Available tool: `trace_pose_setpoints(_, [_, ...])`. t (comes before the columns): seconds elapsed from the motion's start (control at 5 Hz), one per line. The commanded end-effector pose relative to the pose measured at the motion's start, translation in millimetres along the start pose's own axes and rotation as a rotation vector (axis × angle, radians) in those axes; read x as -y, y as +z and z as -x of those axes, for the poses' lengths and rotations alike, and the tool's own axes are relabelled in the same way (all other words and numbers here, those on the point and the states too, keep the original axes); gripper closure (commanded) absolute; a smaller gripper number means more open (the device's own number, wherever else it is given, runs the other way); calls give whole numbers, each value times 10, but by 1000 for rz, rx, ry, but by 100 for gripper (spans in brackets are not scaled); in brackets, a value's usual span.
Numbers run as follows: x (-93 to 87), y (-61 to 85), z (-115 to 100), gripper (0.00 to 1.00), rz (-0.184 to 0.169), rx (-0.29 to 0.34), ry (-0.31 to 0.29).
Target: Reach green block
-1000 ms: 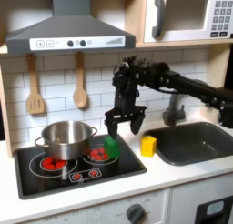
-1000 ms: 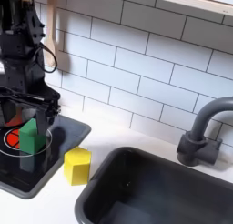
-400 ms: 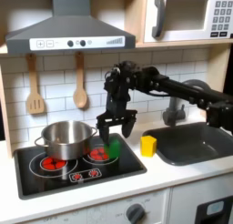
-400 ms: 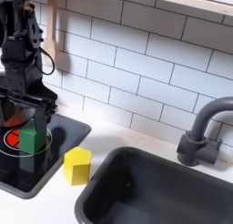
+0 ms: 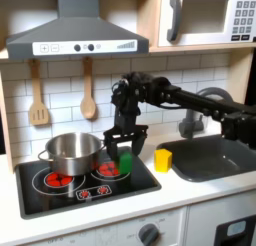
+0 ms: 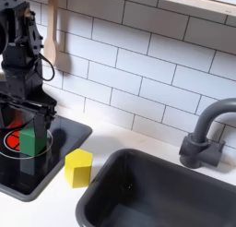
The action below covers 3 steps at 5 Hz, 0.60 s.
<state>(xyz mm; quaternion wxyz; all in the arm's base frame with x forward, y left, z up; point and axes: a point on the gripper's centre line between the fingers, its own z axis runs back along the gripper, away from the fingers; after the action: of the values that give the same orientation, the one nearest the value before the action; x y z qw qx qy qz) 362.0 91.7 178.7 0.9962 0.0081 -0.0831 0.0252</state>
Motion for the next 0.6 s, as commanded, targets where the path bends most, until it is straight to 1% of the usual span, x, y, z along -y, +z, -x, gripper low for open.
trace_pose_setpoints(0.0, [-45,-145,-23,0,5,-19,-14])
trace_pose_setpoints(0.2, [-86,-197,-30,0,10,-21,-18])
trace_pose_setpoints(0.4, [-82,-272,-29,0,19,-36,-34])
